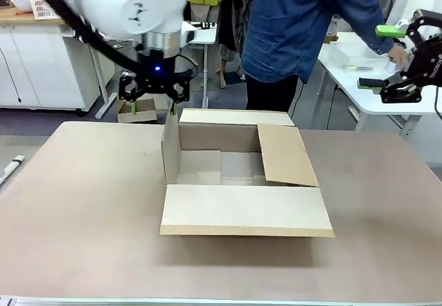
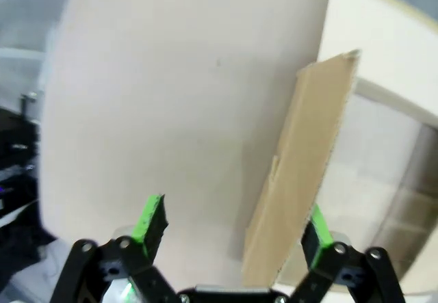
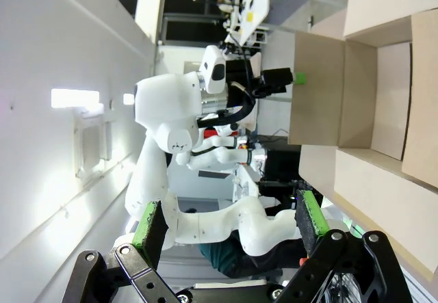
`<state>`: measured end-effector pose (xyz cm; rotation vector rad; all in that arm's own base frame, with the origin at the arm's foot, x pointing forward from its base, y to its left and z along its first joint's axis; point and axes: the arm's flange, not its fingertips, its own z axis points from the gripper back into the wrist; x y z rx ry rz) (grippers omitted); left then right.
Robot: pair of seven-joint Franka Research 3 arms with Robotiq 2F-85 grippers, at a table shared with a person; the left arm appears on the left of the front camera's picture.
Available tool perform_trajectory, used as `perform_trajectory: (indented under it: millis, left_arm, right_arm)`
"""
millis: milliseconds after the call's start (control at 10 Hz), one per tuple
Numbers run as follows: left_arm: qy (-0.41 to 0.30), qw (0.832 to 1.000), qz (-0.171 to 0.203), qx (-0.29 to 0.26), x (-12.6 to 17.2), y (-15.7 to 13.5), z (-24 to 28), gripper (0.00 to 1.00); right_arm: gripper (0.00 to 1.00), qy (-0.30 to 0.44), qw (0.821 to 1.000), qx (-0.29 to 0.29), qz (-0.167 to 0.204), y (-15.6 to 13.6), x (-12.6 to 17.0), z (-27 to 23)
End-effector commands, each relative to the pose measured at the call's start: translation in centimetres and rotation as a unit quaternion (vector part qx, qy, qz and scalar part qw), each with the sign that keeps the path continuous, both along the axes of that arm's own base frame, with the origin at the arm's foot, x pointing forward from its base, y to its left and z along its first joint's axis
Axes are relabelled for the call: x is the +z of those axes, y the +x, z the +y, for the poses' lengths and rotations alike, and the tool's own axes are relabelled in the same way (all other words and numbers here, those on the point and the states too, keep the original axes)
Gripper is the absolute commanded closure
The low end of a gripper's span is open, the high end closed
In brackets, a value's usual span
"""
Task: Pack the gift set into the box.
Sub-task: Place both hands on the side flaps of the Package Box and spread them outward.
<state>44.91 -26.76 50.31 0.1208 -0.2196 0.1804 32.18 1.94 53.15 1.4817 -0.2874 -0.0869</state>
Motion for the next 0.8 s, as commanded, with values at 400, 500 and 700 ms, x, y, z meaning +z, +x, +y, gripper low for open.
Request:
perform_trajectory:
  millis: [400,500,700]
  left_arm:
    - [-0.146,0.987,0.038,-0.061,-3.3,-2.4,9.2,0.00]
    - [-0.213,0.967,0.062,-0.122,-5.0,-2.5,9.8,0.00]
    - [-0.288,0.941,0.077,-0.157,-7.6,-2.5,11.6,0.00]
  right_arm:
    - [0.00,0.011,1.000,0.000,-0.007,0.2,0.2,0.3]
    - [0.00,0.011,1.000,0.000,-0.007,0.2,0.2,0.3]
    - [0.00,0.011,1.000,0.000,-0.007,0.2,0.2,0.3]
